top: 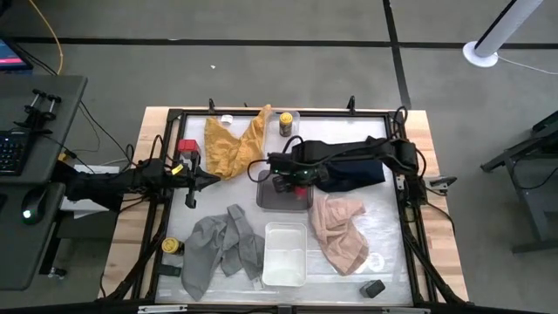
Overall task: Sort spices by type
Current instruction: Put the right red spice can into the black bin, then put the yellow spice bottle into the transparent bin
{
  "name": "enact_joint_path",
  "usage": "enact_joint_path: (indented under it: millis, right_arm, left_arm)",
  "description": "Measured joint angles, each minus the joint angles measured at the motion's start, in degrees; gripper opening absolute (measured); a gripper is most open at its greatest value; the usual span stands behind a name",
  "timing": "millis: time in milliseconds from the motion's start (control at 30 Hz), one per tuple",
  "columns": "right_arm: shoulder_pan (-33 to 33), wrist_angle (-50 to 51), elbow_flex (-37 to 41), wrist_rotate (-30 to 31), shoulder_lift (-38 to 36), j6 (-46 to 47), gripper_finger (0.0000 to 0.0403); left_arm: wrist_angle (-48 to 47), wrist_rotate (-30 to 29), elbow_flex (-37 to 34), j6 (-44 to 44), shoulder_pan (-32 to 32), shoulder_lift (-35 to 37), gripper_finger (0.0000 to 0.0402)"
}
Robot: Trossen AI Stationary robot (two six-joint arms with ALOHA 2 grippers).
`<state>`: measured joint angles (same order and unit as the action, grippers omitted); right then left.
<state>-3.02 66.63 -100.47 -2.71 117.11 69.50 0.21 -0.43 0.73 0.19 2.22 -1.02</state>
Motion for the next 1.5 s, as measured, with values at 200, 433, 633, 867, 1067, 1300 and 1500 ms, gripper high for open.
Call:
enact_joint_path:
  millis: [200, 433, 633, 867, 1067, 1300, 1500]
  right_arm:
    - [0.0, 1.3, 0.0, 7.3, 0.4, 9.0, 0.0196]
    - [-0.1, 2.1, 0.0, 7.2, 0.7, 11.9, 0.0196]
    - [-0.4, 2.2, 0.1, 7.0, 2.3, 11.0, 0.0229]
    - [-1.2, 2.0, 0.0, 7.8, 2.7, 8.4, 0.0243]
    - [-1.5, 6.2, -3.2, 7.0, 2.5, 4.5, 0.0246]
    - [-1.5, 11.6, -9.0, 9.8, 2.4, 2.1, 0.0247]
    - [-1.6, 11.3, -10.1, 9.8, 2.4, 1.8, 0.0247]
  left_arm:
    - [0.0, 0.0, 0.0, 0.0, 0.0, 0.0, 0.0]
    - [0.0, 0.0, 0.0, 0.0, 0.0, 0.0, 0.0]
    - [0.0, 0.0, 0.0, 0.0, 0.0, -0.1, 0.0]
    - [0.0, 0.0, 0.0, 0.0, 0.0, -0.1, 0.0]
    - [0.0, 0.0, 0.0, 0.0, 0.0, -0.1, 0.0]
    - [0.0, 0.0, 0.0, 0.0, 0.0, -0.1, 0.0]
    - [0.0, 0.0, 0.0, 0.0, 0.0, -0.1, 0.0]
